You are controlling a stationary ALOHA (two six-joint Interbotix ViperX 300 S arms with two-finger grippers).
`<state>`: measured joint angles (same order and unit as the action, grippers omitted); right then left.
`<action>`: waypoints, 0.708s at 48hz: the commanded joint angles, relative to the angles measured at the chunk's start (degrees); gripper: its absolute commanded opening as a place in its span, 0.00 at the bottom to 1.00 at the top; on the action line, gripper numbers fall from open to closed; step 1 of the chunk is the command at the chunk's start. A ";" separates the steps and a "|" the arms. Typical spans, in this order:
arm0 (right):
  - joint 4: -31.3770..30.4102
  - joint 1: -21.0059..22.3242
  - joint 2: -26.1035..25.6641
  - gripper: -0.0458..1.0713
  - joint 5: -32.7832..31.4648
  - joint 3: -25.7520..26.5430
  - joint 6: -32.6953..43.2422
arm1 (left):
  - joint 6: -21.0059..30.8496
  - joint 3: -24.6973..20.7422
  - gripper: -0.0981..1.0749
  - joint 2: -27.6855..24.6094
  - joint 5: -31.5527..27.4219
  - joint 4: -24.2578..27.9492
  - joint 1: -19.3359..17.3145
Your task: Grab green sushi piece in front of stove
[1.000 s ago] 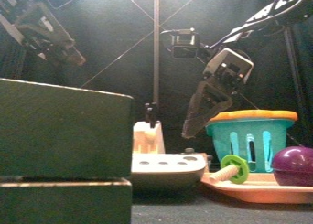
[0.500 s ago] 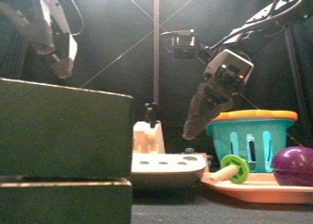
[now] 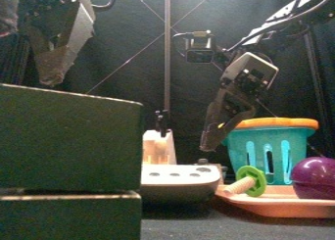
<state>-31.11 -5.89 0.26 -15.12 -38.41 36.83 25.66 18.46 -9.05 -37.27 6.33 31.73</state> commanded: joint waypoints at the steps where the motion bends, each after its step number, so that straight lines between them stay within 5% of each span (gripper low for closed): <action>1: -0.18 0.09 -1.49 0.73 0.09 0.53 -0.09 | 2.11 -4.31 0.79 -1.05 -1.93 2.20 0.44; 14: 0.26 0.00 -1.49 0.73 0.09 0.35 0.18 | 4.39 -7.38 0.85 -3.52 -2.46 2.29 0.44; 34: 0.70 0.00 -1.49 0.73 0.00 0.26 0.09 | 4.57 -8.61 0.87 -6.50 2.29 -5.71 -0.09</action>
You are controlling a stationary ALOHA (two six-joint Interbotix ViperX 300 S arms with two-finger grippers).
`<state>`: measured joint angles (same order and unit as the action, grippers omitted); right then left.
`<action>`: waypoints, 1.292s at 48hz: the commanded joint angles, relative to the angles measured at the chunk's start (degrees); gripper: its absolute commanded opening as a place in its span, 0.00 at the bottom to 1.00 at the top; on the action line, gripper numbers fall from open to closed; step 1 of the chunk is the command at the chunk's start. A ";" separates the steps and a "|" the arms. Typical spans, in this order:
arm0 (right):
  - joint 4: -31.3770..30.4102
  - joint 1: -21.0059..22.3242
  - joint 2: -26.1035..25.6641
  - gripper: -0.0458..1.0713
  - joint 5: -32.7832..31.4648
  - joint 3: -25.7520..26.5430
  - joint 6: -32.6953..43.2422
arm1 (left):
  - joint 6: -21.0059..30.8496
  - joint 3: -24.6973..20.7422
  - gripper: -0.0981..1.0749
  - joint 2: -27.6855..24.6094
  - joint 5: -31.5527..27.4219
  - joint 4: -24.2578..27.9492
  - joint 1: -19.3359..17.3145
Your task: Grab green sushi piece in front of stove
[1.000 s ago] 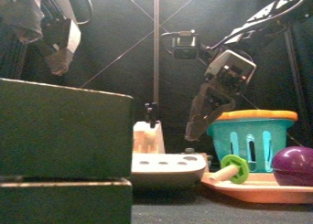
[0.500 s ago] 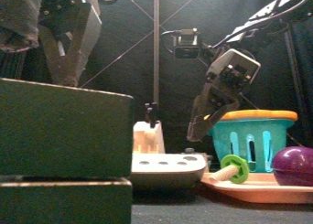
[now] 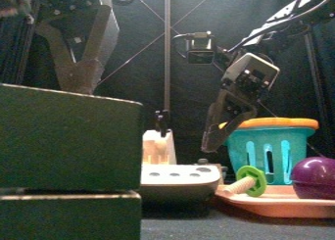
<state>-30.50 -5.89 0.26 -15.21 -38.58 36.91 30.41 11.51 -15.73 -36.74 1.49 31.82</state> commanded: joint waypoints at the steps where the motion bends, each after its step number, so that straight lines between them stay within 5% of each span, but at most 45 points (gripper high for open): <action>1: 0.00 0.00 -1.49 0.73 0.09 0.44 0.00 | -0.18 -1.76 0.87 -0.09 2.29 -1.14 -0.18; 42: 0.09 -0.26 -1.49 0.73 -1.14 0.44 0.09 | 0.09 -1.23 0.86 -3.87 3.43 0.44 -3.25; 62: 0.09 -0.18 -1.14 0.73 -1.05 0.44 0.00 | 0.09 -1.05 0.63 -1.67 1.76 2.02 -3.34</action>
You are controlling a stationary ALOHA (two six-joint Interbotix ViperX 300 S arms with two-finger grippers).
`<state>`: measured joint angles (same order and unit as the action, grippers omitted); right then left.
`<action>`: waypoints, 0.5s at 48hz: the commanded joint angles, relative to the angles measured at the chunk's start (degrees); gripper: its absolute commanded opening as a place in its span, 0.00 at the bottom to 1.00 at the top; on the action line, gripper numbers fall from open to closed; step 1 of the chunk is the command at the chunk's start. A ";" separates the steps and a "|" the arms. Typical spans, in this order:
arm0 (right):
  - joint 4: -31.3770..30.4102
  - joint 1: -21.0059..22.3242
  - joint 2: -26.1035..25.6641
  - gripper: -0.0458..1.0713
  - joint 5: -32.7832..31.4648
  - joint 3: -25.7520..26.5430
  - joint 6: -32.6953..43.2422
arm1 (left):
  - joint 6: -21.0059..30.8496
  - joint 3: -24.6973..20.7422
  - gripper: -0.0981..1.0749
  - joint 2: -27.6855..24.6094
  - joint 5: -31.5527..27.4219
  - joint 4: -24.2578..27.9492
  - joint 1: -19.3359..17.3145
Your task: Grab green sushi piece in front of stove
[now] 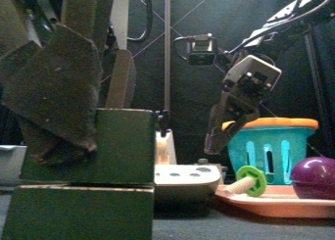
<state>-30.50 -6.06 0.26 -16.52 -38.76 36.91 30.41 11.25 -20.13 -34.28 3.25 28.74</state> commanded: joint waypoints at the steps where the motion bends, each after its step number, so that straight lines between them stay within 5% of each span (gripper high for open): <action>1: 0.09 0.00 -1.14 0.73 0.26 0.53 0.00 | 0.09 -0.70 0.62 3.34 -0.88 0.35 -0.26; 24: -0.18 0.00 -0.97 0.73 0.26 0.70 0.00 | 0.62 2.11 0.62 8.44 -1.58 0.70 -0.88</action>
<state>-30.59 -6.06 0.26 -16.44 -38.76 36.91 30.85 14.15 -13.80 -35.95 4.39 28.56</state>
